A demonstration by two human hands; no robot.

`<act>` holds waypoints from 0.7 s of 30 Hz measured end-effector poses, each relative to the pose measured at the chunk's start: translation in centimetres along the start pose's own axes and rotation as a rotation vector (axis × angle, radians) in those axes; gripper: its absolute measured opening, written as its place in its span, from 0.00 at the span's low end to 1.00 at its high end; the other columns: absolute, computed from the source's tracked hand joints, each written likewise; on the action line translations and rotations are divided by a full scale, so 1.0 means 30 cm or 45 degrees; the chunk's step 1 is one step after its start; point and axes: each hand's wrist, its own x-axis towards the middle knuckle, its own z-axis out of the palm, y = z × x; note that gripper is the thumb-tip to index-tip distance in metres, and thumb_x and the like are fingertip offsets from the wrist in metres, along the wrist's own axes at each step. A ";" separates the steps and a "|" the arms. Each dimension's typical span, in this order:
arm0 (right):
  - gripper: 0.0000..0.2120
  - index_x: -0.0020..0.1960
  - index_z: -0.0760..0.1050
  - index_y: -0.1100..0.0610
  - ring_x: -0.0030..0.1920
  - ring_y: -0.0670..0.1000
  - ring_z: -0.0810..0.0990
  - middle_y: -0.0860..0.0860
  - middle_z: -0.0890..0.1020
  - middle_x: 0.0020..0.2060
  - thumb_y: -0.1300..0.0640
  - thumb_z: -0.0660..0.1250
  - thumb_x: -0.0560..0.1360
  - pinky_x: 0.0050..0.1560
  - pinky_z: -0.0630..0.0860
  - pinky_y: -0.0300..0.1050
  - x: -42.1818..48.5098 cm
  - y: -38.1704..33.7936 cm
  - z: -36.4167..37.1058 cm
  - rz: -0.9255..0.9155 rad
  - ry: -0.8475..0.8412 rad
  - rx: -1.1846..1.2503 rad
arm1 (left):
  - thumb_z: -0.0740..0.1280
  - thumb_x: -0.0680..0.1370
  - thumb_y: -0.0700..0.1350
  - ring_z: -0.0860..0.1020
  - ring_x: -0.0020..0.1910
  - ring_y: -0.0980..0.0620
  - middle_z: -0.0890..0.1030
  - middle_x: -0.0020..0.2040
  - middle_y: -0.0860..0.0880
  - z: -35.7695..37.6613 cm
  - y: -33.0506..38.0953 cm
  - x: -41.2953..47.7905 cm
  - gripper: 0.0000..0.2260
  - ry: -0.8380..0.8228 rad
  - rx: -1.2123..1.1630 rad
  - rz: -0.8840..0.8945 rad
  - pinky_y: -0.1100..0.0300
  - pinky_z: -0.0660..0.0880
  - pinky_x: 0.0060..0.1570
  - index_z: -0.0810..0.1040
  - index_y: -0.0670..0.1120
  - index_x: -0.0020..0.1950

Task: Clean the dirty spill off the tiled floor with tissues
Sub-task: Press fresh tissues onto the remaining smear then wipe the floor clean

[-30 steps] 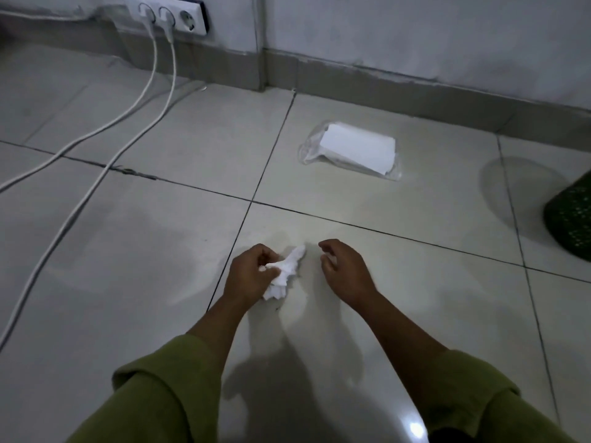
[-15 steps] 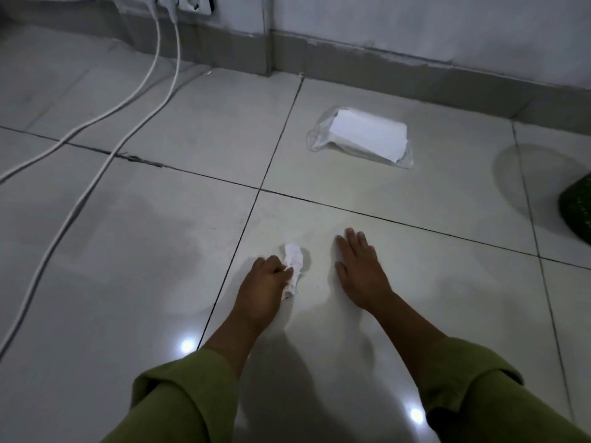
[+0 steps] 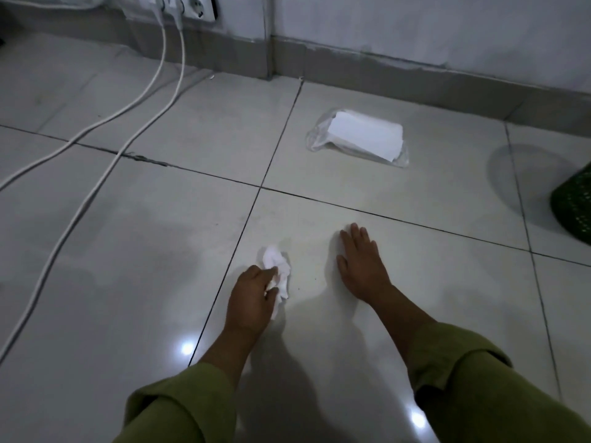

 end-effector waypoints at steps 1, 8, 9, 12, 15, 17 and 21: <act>0.26 0.76 0.48 0.58 0.76 0.56 0.43 0.57 0.45 0.76 0.54 0.52 0.81 0.74 0.44 0.54 -0.001 0.007 0.003 0.004 0.010 -0.027 | 0.66 0.71 0.42 0.78 0.43 0.42 0.80 0.44 0.41 0.014 0.007 -0.006 0.15 -0.034 0.016 0.024 0.58 0.72 0.44 0.80 0.42 0.56; 0.26 0.76 0.48 0.58 0.76 0.56 0.42 0.57 0.45 0.76 0.52 0.50 0.81 0.75 0.43 0.52 -0.010 0.073 0.031 0.045 0.047 0.006 | 0.58 0.74 0.45 0.78 0.37 0.40 0.81 0.37 0.42 0.091 0.083 0.008 0.15 -0.147 0.160 0.115 0.53 0.78 0.33 0.82 0.41 0.51; 0.26 0.76 0.48 0.58 0.76 0.55 0.42 0.57 0.45 0.76 0.52 0.50 0.81 0.75 0.42 0.51 -0.010 0.085 0.035 0.041 0.058 0.021 | 0.56 0.74 0.47 0.78 0.36 0.41 0.81 0.36 0.42 0.106 0.094 0.017 0.17 -0.122 0.157 0.163 0.55 0.78 0.33 0.83 0.41 0.49; 0.26 0.76 0.47 0.58 0.76 0.54 0.42 0.56 0.45 0.76 0.51 0.50 0.81 0.74 0.40 0.48 -0.009 0.103 0.047 0.020 0.082 0.048 | 0.56 0.77 0.48 0.75 0.43 0.43 0.78 0.40 0.43 0.133 0.168 0.051 0.16 -0.151 0.096 0.130 0.54 0.75 0.40 0.81 0.42 0.45; 0.27 0.76 0.46 0.58 0.76 0.53 0.42 0.56 0.45 0.76 0.51 0.50 0.81 0.73 0.39 0.45 -0.005 0.114 0.051 0.003 0.094 0.060 | 0.59 0.77 0.45 0.75 0.41 0.43 0.77 0.38 0.46 0.163 0.169 0.078 0.11 -0.169 0.078 0.206 0.57 0.75 0.36 0.80 0.46 0.42; 0.27 0.76 0.47 0.58 0.76 0.53 0.42 0.56 0.45 0.76 0.51 0.50 0.81 0.73 0.39 0.45 -0.009 0.125 0.049 -0.017 0.084 0.060 | 0.58 0.74 0.46 0.73 0.39 0.47 0.79 0.38 0.48 0.158 0.124 0.081 0.13 -0.263 0.236 0.412 0.62 0.74 0.30 0.82 0.47 0.47; 0.27 0.76 0.47 0.58 0.76 0.54 0.42 0.57 0.44 0.76 0.51 0.51 0.81 0.74 0.40 0.47 -0.007 0.123 0.040 -0.019 0.053 0.035 | 0.58 0.71 0.46 0.71 0.40 0.49 0.79 0.40 0.47 0.122 0.071 0.096 0.16 -0.367 0.387 0.556 0.62 0.69 0.32 0.82 0.48 0.51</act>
